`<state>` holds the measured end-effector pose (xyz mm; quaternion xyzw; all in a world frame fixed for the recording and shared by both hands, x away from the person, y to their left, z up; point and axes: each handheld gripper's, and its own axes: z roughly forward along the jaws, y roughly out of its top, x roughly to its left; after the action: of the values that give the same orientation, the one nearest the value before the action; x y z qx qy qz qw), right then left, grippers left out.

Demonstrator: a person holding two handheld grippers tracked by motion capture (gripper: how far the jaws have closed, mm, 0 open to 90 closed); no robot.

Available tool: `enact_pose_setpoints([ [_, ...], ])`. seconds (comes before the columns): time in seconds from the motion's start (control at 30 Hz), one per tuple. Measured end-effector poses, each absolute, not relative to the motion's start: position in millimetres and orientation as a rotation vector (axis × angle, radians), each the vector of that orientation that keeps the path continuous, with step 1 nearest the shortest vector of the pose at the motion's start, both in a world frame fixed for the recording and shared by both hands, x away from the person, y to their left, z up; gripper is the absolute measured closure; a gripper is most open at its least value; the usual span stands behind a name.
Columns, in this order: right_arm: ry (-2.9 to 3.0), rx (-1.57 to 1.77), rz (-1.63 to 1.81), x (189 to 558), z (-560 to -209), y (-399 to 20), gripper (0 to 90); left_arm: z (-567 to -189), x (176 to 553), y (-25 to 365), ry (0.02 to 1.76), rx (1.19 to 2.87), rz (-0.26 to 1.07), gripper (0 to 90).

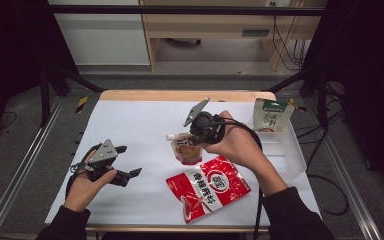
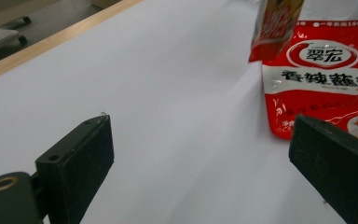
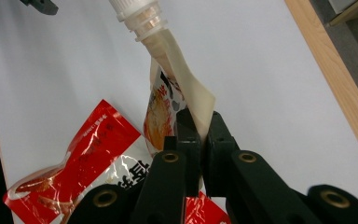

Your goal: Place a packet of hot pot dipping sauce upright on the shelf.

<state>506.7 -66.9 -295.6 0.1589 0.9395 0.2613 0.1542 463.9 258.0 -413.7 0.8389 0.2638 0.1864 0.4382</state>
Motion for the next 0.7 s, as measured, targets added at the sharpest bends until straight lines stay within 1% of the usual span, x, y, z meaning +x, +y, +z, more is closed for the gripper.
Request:
enact_pose_setpoints([
  [0.23, 2.666, 0.460, 0.752, 501, -287, -89, 87.4, -428, 463, 268, 0.703, 2.098, 0.479, 6.6],
  [0.33, 2.637, 0.477, 0.755, 497, -278, -106, 87.4, -436, 465, 274, 0.750, 2.083, 0.498, 6.6],
  [0.57, 2.594, 0.493, 0.742, 492, -263, -135, 87.4, -442, 469, 280, 0.793, 2.074, 0.514, 6.6],
  [0.67, 2.565, 0.501, 0.735, 490, -255, -153, 87.5, -442, 470, 282, 0.805, 2.063, 0.511, 6.6],
  [0.7, 2.565, 0.501, 0.735, 490, -255, -153, 87.5, -443, 470, 282, 0.807, 2.064, 0.507, 6.6],
])
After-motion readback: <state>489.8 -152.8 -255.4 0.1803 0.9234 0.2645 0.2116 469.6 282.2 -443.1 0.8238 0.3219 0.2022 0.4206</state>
